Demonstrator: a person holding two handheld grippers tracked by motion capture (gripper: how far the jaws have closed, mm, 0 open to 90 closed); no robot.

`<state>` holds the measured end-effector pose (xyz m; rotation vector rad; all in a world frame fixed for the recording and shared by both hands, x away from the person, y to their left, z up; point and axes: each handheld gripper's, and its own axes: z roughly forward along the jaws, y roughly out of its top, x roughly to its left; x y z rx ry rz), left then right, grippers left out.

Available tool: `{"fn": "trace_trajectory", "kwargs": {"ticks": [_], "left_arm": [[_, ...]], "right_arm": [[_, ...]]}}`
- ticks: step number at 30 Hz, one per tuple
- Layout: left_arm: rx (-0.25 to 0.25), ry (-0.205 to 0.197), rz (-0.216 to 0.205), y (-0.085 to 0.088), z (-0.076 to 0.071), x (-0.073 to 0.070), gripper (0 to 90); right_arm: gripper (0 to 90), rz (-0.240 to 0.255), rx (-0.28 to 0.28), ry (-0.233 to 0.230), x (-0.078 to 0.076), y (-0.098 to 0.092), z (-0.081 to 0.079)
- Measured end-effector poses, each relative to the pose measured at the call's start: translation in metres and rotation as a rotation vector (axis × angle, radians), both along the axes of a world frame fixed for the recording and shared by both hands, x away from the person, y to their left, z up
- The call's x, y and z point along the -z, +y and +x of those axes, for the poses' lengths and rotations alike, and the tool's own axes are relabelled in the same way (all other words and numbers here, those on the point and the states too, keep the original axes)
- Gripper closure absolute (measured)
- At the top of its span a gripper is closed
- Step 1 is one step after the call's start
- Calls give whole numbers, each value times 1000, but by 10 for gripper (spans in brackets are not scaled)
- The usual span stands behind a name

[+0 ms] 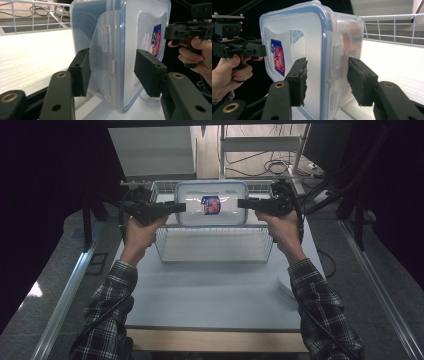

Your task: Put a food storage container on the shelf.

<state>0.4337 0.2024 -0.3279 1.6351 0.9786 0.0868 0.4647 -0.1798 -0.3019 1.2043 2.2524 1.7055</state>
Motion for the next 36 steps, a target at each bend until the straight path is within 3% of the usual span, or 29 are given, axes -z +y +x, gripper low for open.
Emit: {"fn": "trace_trajectory", "kwargs": {"ticks": [7,10,13,17,20,32,36], "left_arm": [[-32,-25,25,-2,2,0,456],[-38,-20,31,-4,4,-1,443],[-39,1,25,-4,8,0,433],[-59,12,20,-3,11,-1,436],[-74,7,43,-3,13,-2,427],[-75,15,29,0,20,0,403],[-112,10,84,-1,22,0,362]], "right_arm": [[494,0,25,12,-1,1,3],[526,-46,48,-3,-2,4,4],[491,-91,68,0,0,10,5],[516,-81,76,16,2,11,9],[546,-98,79,21,5,12,11],[555,-84,78,27,8,13,13],[551,-69,74,32,8,12,13]]}}
